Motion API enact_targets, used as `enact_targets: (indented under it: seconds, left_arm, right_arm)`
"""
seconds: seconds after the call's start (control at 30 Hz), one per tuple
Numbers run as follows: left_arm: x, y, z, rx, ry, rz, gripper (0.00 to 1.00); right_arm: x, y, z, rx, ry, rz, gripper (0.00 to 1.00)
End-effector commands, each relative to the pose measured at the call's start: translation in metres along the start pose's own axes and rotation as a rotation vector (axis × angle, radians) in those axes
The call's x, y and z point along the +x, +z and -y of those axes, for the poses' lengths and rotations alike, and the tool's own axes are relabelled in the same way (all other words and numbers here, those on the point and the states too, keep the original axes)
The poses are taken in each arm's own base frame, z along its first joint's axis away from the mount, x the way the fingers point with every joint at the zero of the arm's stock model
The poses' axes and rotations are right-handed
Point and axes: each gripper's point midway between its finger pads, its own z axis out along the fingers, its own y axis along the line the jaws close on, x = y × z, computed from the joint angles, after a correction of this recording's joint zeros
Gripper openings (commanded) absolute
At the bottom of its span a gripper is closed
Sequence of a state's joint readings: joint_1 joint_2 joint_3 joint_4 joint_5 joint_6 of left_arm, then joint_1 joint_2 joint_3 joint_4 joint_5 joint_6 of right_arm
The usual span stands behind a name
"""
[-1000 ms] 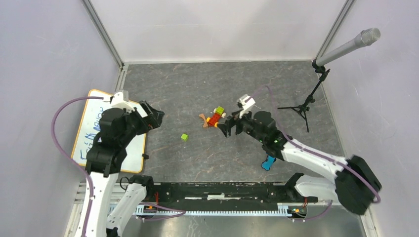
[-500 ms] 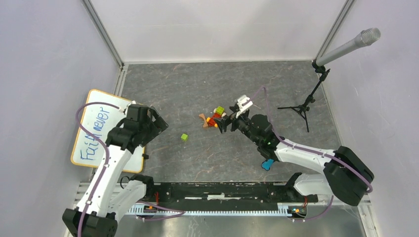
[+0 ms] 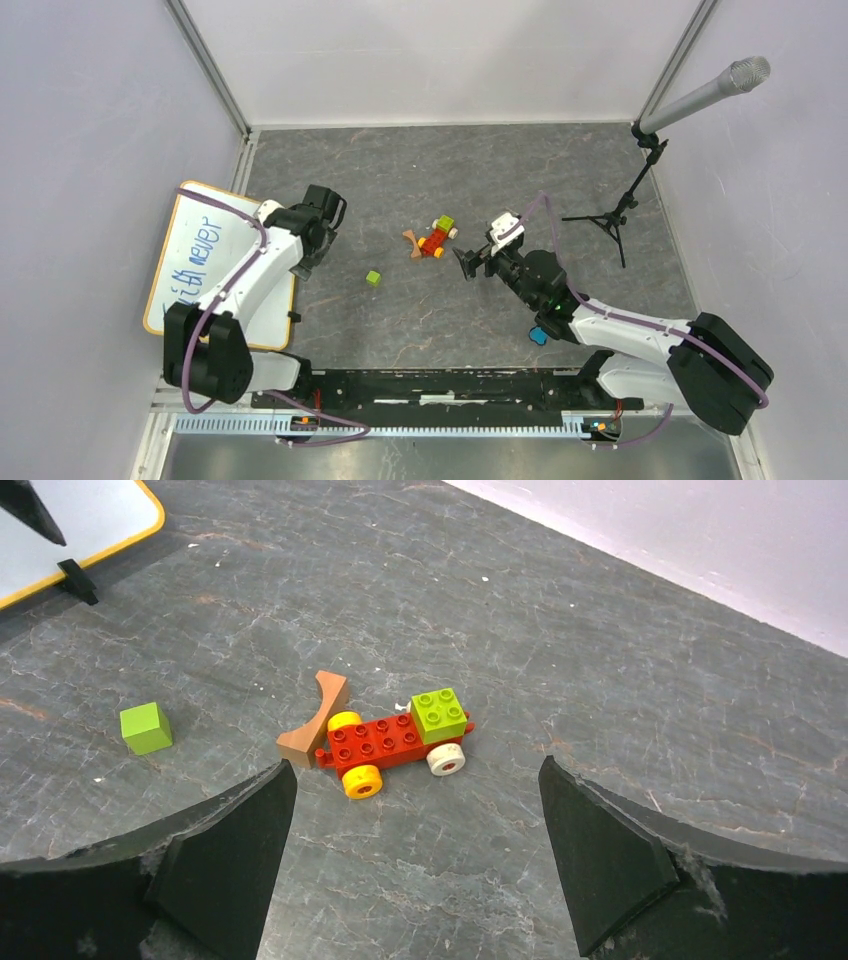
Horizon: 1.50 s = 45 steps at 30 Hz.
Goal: Erase the whiteboard
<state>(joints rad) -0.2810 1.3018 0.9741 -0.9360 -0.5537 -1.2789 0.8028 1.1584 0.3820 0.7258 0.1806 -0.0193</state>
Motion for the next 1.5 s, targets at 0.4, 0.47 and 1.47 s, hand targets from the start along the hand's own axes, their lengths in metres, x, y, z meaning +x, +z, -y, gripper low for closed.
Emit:
enact_targets:
  seconds: [0.4, 0.47, 1.47]
  left_arm:
    - [-0.024, 0.065, 0.028, -0.161, -0.17, 0.074, 0.69]
    - [-0.023, 0.071, 0.026, -0.187, -0.175, 0.075, 0.69]
    - [-0.02, 0.111, 0.006, -0.294, -0.199, 0.072, 0.29]
  right_arm:
    - [-0.026, -0.01, -0.002, -0.037, -0.054, 0.139, 0.97]
    - [-0.027, -0.01, -0.003, -0.038, -0.059, 0.141, 0.97]
    - [-0.026, -0.014, -0.002, -0.036, -0.064, 0.158, 0.97]
